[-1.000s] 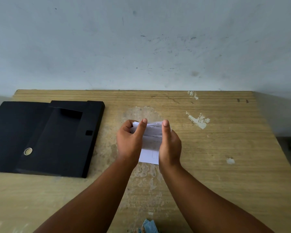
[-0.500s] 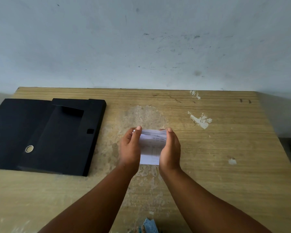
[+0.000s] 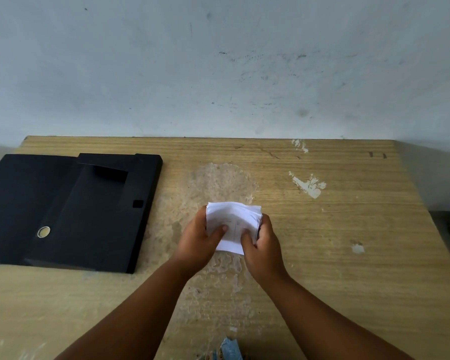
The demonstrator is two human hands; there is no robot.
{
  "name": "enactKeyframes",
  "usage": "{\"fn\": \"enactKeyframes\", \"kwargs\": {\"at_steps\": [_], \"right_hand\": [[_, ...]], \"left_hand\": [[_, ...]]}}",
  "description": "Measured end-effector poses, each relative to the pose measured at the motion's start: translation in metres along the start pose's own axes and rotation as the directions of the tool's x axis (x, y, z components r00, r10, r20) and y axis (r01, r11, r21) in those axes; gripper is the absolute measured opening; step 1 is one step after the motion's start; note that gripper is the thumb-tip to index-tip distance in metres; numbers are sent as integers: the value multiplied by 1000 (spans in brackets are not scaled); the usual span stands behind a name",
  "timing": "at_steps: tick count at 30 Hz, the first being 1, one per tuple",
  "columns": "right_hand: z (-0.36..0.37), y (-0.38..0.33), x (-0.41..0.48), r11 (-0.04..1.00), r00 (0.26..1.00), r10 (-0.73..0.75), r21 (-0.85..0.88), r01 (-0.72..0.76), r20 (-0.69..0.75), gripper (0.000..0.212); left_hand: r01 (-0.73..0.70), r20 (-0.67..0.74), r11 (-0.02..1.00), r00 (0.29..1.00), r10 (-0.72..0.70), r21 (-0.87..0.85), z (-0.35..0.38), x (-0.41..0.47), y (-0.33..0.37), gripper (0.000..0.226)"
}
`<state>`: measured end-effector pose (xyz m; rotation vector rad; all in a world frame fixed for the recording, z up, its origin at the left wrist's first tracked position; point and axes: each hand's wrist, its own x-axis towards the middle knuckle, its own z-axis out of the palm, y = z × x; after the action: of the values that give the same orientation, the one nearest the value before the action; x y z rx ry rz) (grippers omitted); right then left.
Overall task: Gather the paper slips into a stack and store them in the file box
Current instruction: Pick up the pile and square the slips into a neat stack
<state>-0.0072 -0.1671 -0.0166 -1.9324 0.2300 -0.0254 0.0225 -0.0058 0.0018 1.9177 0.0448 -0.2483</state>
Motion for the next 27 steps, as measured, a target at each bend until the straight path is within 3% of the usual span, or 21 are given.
{"fn": "enactKeyframes", "kwargs": {"at_steps": [7,14,18,21,24,26,27], "right_hand": [[4,-9,5,998,986,-67,-9,66,-154,22],[16,15,-9,997,991,44,-50,-50,-126,24],[9,21,-5,992,997,35,-122,-44,-75,22],[-8,15,6,978,999,-5,-208,13,41,19],[-32,-1,21,927,974,-112,-331,174,198,19],[-47,-13,31,856,942,-177,-428,290,285,20],[-52,-20,37,811,925,-203,-475,343,322,21]], "left_hand": [[-87,-203,996,975,85,2,15,3,7,22],[53,-107,992,992,-65,-115,34,-7,-6,38],[123,-10,978,992,-126,-167,32,-4,-10,44],[165,36,963,986,-161,-211,18,0,-5,54],[31,-139,997,990,-21,70,-1,7,4,106],[-179,-146,937,962,230,301,-17,13,14,113],[-257,-83,897,949,305,359,-25,17,20,107]]}}
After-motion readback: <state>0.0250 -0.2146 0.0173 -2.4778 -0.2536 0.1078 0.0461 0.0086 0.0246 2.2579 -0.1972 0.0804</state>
